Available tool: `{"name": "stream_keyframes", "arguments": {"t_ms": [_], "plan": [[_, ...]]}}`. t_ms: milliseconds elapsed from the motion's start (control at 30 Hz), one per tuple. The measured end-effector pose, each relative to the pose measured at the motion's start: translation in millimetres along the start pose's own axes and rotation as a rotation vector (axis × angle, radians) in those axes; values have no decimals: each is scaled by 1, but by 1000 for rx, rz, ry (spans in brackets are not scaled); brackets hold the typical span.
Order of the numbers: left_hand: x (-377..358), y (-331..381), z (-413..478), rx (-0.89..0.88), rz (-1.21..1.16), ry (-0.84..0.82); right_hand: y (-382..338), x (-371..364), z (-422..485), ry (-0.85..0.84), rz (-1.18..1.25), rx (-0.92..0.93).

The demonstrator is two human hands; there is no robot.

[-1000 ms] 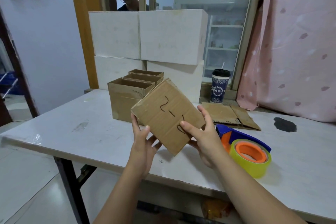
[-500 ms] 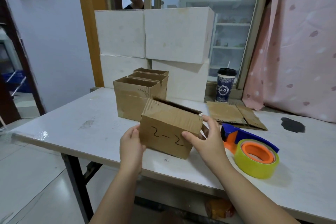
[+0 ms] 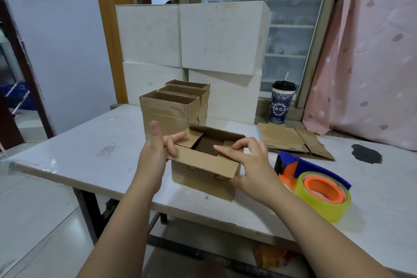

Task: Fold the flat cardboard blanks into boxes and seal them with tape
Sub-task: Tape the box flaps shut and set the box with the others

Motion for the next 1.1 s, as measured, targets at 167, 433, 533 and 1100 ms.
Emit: {"name": "stream_keyframes", "arguments": {"t_ms": [167,433,533,1100], "plan": [[4,6,5,-95,451,-92,-6,2,6,-66,-198,-8],[-2,14,4,-215,1087,-317,-12,-3,2,56,-135,-43],[2,13,5,-239,1036,-301,-9,-5,1,102,32,-100],[63,-18,9,-140,248,-32,-29,-40,21,259,640,-265]]}}
Point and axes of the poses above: each hand's wrist, its own z-axis towards the middle knuckle, its own x-axis out of the back of the hand, y = z × x, the point moved 1 cm from there along z, towards the middle knuckle, and after that the axes turned 3 degrees about x, right-handed, at the moved point
